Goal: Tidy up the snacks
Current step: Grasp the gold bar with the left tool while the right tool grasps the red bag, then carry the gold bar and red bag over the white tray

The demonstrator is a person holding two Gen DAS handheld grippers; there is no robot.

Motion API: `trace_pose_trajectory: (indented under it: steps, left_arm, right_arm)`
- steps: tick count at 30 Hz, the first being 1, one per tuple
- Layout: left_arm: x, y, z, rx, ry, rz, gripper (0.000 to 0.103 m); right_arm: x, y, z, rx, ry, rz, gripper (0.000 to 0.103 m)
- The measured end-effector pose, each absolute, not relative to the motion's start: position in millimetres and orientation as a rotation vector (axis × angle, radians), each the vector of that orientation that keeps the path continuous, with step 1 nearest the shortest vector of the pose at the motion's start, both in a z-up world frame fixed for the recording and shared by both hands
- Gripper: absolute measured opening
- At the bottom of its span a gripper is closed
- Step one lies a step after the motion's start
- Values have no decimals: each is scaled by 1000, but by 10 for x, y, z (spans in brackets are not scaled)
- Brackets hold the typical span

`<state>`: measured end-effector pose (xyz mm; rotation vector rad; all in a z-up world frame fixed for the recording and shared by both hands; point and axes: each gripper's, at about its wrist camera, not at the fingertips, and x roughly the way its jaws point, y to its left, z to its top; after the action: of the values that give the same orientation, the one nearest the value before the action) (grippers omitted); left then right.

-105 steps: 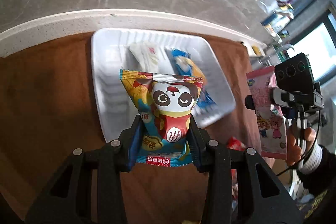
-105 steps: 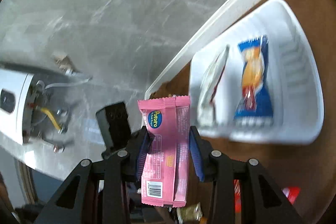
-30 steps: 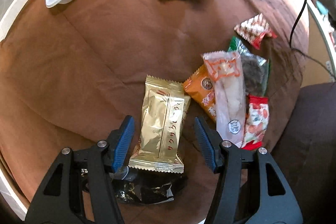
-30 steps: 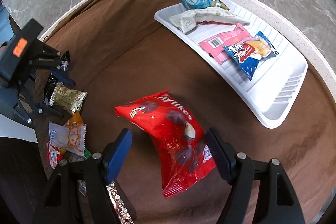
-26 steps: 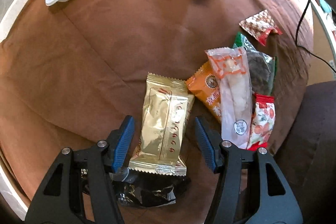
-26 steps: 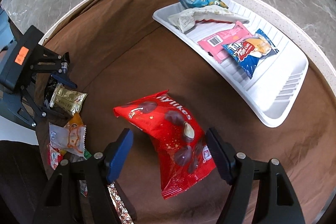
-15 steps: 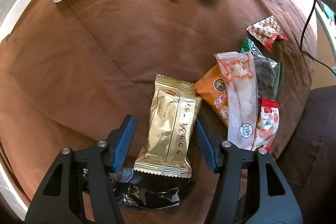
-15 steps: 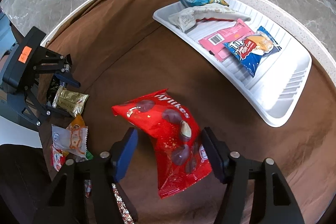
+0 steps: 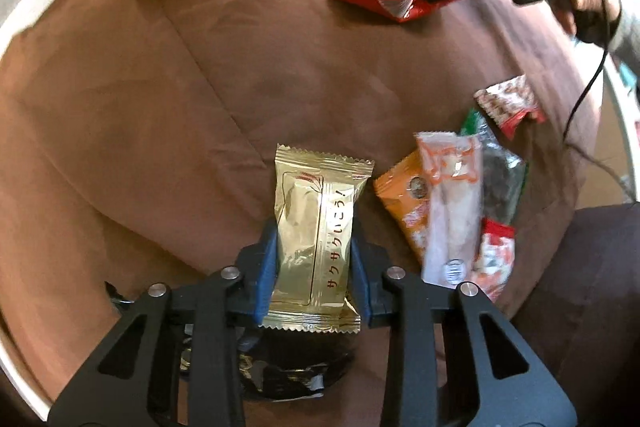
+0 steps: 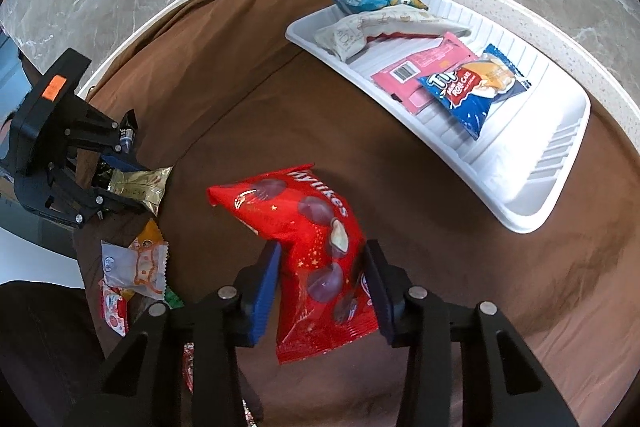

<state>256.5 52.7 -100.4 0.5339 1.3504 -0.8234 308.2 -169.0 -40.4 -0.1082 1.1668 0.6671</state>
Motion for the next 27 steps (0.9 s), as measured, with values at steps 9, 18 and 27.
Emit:
trace_pose_trajectory:
  steps: [9, 18, 27]
  left_arm:
    - [2707, 596, -843, 438, 1337, -826, 30]
    - [2871, 525, -706, 363, 1326, -840, 30]
    - [3010, 292, -649, 326, 1316, -863, 30]
  right_arm:
    - [3068, -1863, -438, 83, 1196, 676, 43]
    - [3065, -2150, -481, 337, 1213, 662, 42]
    - [3007, -2436, -623, 634, 1224, 652, 40]
